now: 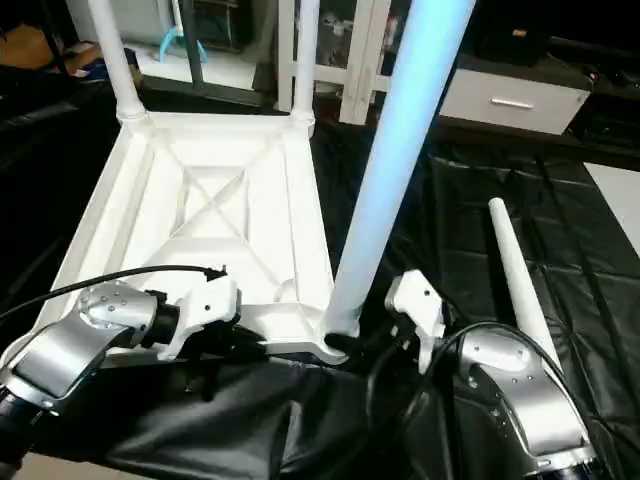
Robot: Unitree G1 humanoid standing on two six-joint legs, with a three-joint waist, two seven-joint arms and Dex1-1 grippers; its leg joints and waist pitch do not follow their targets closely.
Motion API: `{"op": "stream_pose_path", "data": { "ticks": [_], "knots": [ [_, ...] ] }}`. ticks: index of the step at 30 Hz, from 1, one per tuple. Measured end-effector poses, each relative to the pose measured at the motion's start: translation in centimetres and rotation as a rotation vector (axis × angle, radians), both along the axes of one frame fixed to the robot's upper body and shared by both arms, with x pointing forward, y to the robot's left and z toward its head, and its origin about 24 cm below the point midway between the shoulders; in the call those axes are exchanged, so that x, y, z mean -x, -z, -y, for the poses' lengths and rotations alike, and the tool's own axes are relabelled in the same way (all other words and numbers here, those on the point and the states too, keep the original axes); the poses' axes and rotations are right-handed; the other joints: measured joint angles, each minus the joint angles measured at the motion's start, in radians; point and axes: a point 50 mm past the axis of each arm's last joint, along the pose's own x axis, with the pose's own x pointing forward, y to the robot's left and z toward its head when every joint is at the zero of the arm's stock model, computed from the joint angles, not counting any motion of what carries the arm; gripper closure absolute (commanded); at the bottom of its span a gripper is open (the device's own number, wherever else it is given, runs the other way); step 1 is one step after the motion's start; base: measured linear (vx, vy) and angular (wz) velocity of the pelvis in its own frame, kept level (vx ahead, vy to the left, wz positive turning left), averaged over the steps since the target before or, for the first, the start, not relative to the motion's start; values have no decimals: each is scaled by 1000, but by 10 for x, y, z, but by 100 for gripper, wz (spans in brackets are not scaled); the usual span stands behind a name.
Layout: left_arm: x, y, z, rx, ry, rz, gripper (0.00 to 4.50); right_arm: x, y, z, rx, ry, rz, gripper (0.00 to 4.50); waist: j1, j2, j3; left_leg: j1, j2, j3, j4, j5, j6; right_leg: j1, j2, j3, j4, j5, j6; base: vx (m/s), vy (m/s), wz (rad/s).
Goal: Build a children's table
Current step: Rotate leg to tighten
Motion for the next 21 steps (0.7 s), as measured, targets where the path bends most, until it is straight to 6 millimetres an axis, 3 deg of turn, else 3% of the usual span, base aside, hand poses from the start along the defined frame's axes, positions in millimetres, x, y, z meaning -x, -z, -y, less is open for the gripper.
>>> {"op": "stream_pose_path", "data": {
  "ticks": [8, 13, 21],
  "knots": [
    [2, 0, -2, 4, 17, -16, 450, -4, 6, -11, -37, -59, -1, 123, 1, -1, -1, 0, 0, 0, 0, 0, 0, 0, 0, 0, 0, 0, 0, 0, 0, 0],
    [3, 0, -3, 3, 18, -20, 450, -5, 8, -13, -58, -80, -9, 175, 0, -1, -1, 0, 0, 0, 0, 0, 0, 0, 0, 0, 0, 0, 0, 0, 0, 0],
    [3, 0, -3, 2, 27, -29, 450, -4, 8, -11, -76, -91, -28, 205, 1, -1, -1, 1, 0, 0, 0, 0, 0, 1, 0, 0, 0, 0, 0, 0, 0, 0]
  ]
}}
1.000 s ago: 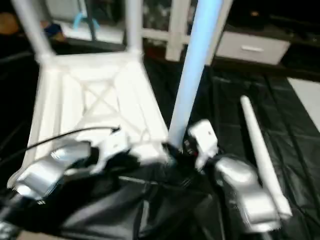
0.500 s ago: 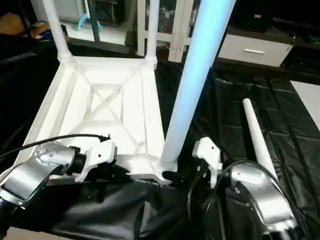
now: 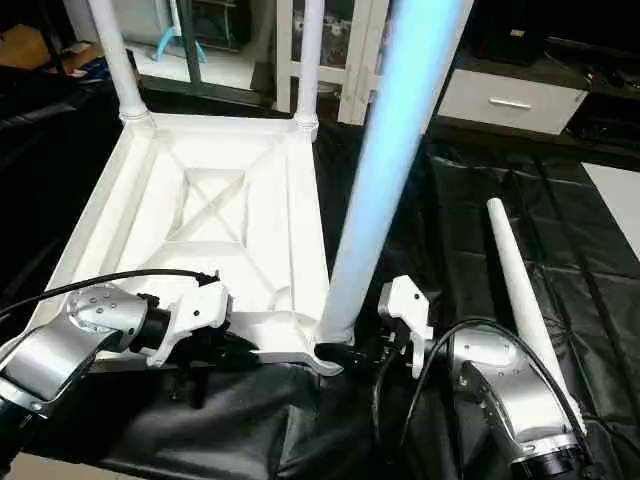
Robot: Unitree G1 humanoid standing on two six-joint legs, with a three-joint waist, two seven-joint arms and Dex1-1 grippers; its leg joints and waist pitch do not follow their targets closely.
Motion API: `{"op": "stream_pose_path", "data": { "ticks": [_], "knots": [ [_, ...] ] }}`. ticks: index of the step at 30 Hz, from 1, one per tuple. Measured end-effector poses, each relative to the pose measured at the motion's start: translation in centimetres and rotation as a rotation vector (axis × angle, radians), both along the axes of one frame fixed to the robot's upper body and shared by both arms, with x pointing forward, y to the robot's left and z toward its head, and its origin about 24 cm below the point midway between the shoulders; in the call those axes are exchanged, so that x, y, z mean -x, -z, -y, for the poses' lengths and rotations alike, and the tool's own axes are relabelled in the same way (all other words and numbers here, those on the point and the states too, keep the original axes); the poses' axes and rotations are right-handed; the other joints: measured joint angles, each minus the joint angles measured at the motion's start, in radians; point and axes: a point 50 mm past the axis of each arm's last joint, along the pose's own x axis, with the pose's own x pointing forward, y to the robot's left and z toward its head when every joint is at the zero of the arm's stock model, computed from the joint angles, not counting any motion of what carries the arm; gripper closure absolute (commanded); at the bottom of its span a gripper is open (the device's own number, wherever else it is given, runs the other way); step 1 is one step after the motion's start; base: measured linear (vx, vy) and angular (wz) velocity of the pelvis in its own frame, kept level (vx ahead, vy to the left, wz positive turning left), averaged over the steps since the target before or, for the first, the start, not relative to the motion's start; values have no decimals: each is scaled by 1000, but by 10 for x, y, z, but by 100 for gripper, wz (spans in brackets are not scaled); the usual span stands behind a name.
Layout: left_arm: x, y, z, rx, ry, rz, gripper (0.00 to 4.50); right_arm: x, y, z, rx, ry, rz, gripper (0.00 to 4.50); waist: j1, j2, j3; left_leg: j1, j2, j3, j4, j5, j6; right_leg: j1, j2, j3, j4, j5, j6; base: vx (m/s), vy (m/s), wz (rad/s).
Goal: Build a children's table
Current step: Rotate leg to tighten
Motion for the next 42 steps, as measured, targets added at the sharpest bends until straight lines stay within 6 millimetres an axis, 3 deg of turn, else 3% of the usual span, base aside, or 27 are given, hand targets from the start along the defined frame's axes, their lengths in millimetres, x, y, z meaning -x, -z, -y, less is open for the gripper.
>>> {"op": "stream_pose_path", "data": {
  "ticks": [4, 6, 9, 15, 19, 23, 26, 29, 30, 33, 35, 42],
  "knots": [
    [-2, 1, 0, -5, -45, -10, 450, -3, 5, -6, -18, 80, 5, 208, -4, -1, -1, 5, 0, 0, 0, 0, 0, 4, 0, 0, 0, 0, 0, 0, 0, 0],
    [-9, 2, 5, -4, -136, -3, 450, -10, 9, -12, -27, 232, 21, 209, -15, -4, -2, 10, 0, 0, 0, 0, -1, 7, 0, 0, 0, 0, 1, 0, 0, 0],
    [-21, 5, 20, 7, -268, 17, 450, -27, 8, -18, 7, 452, 68, 216, -36, -6, -3, 10, -2, -4, 2, 0, -1, 5, 0, 0, -4, -4, 7, -55, 7, -9],
    [-38, 8, 64, 77, -530, -11, 450, -51, 7, -32, 64, 882, 115, 230, -51, -1, -1, 5, -8, -15, 1, 0, -1, 3, 0, -4, -18, -4, 7, -21, 7, -5],
    [-42, 7, 79, 103, -595, -8, 450, -60, 5, -40, 68, 1028, 140, 233, -54, 5, -2, -3, -12, -16, 1, 0, 0, -3, -2, -1, -19, -4, 7, 0, 0, 0],
    [-42, 6, 74, 94, -586, 3, 450, -60, 5, -41, 38, 1015, 147, 233, -54, 7, -3, -7, -12, -15, 2, 2, 3, -6, -2, 0, -18, 9, 4, 0, 0, 0],
    [-41, 4, 67, 84, -566, 21, 450, -57, 4, -40, -23, 954, 126, 165, -53, 7, -3, -7, -11, -16, 1, 2, 3, -7, -1, -1, -17, 16, 3, 0, 0, 0],
    [-40, 2, 59, 62, -535, 55, 450, -49, 3, -38, -54, 897, 118, 158, -50, 7, -3, -7, -9, -16, -1, 2, 3, -8, 1, -3, -15, 19, -2, 19, -9, 1],
    [-40, 1, 56, 48, -501, 81, 450, -47, -1, -38, -62, 879, 131, 125, -50, 7, -3, -7, -7, -17, -1, 2, 3, -8, 1, -4, -16, 19, -2, 0, 0, 0],
    [-36, 1, 51, 19, -430, 116, 450, -45, -11, -33, -74, 824, 162, 122, -49, 7, -3, -7, -7, -17, -1, 2, 3, -7, 1, -4, -17, 18, 0, 0, 0, 0],
    [-29, 1, 39, -13, -334, 143, 450, -37, -18, -29, -103, 672, 130, 82, -46, 7, -3, -7, -7, -17, -2, 1, 3, -7, 1, -5, -18, 17, 0, 0, 0, 0],
    [-8, -1, 5, -45, -107, 55, 450, -4, -20, 4, 7, 251, 53, 78, -6, 10, -5, 0, -7, -15, -4, 1, 3, 1, 0, -4, -18, 14, 1, 0, 0, 0]
  ]
}}
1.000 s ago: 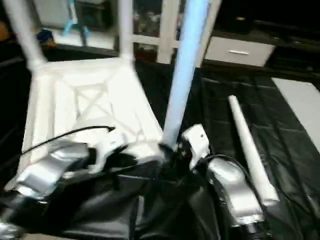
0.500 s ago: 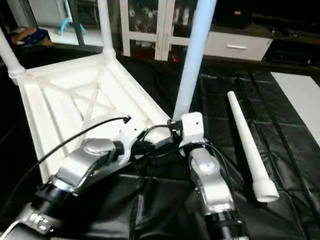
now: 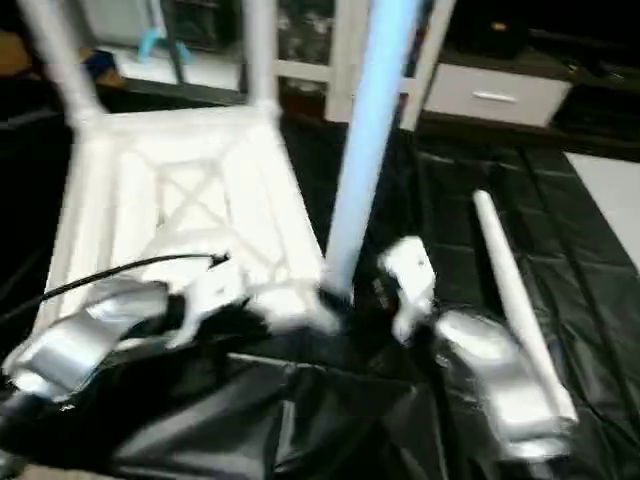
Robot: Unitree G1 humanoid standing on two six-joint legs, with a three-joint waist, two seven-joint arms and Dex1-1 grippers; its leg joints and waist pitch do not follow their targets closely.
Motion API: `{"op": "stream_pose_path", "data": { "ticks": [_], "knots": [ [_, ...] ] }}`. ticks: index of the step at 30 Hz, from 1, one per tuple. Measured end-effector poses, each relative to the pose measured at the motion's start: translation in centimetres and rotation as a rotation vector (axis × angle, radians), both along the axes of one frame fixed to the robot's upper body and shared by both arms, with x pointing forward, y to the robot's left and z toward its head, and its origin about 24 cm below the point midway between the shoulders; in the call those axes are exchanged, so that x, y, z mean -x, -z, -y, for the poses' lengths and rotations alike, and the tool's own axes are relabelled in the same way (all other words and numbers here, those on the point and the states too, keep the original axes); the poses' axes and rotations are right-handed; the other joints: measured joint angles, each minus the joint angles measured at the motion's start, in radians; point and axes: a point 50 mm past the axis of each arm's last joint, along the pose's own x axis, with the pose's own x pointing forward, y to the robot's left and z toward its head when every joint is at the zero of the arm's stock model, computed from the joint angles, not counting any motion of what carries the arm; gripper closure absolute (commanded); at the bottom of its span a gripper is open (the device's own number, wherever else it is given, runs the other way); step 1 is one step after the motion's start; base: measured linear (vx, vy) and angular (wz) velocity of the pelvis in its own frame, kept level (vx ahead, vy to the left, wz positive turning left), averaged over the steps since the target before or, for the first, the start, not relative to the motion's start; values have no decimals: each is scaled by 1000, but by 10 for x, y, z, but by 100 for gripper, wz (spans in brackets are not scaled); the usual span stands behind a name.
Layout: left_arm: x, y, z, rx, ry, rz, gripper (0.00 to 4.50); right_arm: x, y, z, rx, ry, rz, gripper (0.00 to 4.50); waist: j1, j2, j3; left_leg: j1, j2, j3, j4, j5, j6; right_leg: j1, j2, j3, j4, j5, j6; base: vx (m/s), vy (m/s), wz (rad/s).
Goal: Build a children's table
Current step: Rotate leg to tighten
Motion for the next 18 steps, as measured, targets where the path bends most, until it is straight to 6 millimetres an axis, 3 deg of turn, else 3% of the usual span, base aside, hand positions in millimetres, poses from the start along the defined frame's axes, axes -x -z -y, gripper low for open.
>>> {"op": "stream_pose_path", "data": {
  "ticks": [8, 17, 18],
  "knots": [
    [4, 2, -4, 14, 48, -25, 450, 8, 1, 12, 56, -133, -28, 78, 1, -2, 1, 3, 0, 2, 0, 0, 0, 3, 0, 3, 0, -4, 7, 0, 0, 0],
    [5, 2, -3, 22, 68, -34, 450, 8, 6, 1, 12, -190, -24, 78, 3, -2, 0, 3, 0, 1, -1, 0, 0, 3, 0, 3, 1, -3, 4, 0, 0, 0],
    [5, 2, -3, 22, 70, -35, 450, 8, 7, -2, 2, -195, -23, 96, 3, -2, 0, 3, 0, 2, -1, 0, 0, 3, 0, 3, 1, -3, 4, 0, 0, 0]
  ]
}}
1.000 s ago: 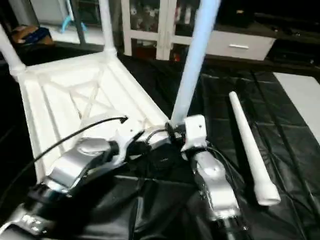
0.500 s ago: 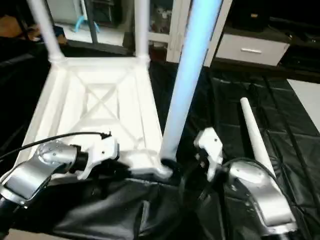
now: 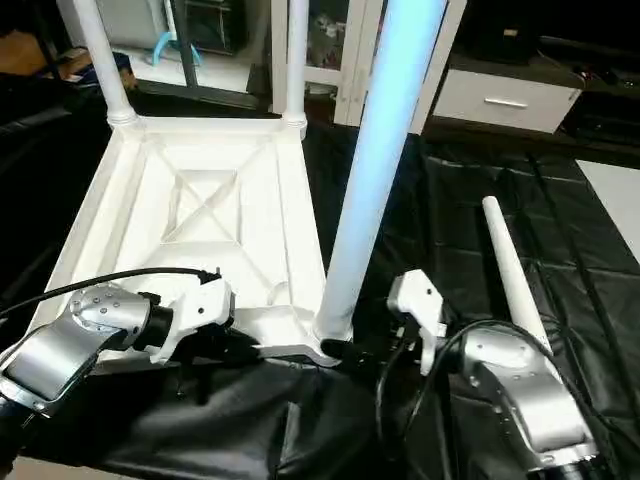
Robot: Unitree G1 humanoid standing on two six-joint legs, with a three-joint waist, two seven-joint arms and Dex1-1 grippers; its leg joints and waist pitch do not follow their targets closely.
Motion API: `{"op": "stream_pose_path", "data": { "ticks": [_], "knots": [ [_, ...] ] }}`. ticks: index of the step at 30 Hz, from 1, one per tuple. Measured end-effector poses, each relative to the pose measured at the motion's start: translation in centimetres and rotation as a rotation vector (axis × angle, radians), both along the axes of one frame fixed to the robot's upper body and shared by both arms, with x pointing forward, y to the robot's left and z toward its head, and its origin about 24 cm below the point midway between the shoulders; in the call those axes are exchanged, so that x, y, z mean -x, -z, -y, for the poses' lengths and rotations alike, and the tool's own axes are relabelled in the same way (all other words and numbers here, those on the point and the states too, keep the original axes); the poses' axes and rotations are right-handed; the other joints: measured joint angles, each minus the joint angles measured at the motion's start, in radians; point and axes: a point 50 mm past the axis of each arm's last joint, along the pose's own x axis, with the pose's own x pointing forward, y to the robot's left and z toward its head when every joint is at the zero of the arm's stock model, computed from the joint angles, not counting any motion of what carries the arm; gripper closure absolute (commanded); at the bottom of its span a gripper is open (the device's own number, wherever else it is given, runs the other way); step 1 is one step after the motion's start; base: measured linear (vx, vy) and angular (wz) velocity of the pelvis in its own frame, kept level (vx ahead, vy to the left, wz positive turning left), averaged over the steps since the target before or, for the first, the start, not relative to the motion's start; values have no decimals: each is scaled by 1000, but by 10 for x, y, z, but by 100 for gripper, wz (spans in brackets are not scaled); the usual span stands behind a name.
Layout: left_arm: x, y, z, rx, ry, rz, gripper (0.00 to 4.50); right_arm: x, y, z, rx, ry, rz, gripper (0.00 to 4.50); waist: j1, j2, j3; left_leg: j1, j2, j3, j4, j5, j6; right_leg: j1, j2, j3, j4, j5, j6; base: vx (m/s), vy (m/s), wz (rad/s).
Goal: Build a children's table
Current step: Rotate leg to tighten
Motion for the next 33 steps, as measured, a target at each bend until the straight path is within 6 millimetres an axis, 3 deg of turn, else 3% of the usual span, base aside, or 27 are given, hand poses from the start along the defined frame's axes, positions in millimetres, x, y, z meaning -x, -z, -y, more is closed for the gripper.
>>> {"op": "stream_pose_path", "data": {
  "ticks": [3, 14, 22, 26, 30, 33],
  "knots": [
    [0, 0, 0, 1, 1, 0, 450, -3, 2, -1, -6, -2, -11, 96, 1, 0, 0, 0, 0, 0, 0, 0, 0, 0, 0, 0, 0, 0, 0, 0, 0, 0],
    [0, 0, 0, 1, 6, 1, 450, -3, 2, 1, -21, -6, -24, 205, 1, 0, 0, 0, 0, 0, 0, 0, 0, 0, 0, 0, 0, 0, 0, 0, 0, 0],
    [0, 0, -1, 0, -5, -12, 450, -5, 5, -1, -42, 26, -29, 249, -1, 0, 0, 1, 0, 0, 0, 0, 0, 1, 0, 0, 0, 0, 0, 0, 0, 0],
    [-9, 2, 5, 30, -130, -18, 450, -15, 12, -10, -60, 208, 11, 256, -12, -1, -2, 4, 0, 0, 1, 0, -1, 2, 0, 0, 0, -2, 4, 0, 0, 0],
    [-32, 8, 40, 78, -379, 19, 450, -44, 17, -20, -44, 631, 47, 259, -33, -5, -3, 4, -1, 0, 4, 1, -1, 1, -1, 1, -2, -3, 5, -43, 10, -4],
    [-37, 9, 60, 102, -467, 28, 450, -53, 17, -27, -17, 833, 65, 260, -40, -4, -3, 1, -4, -2, 4, 1, -1, -3, -2, 0, -3, -4, 7, 0, 0, 0]
  ]
}}
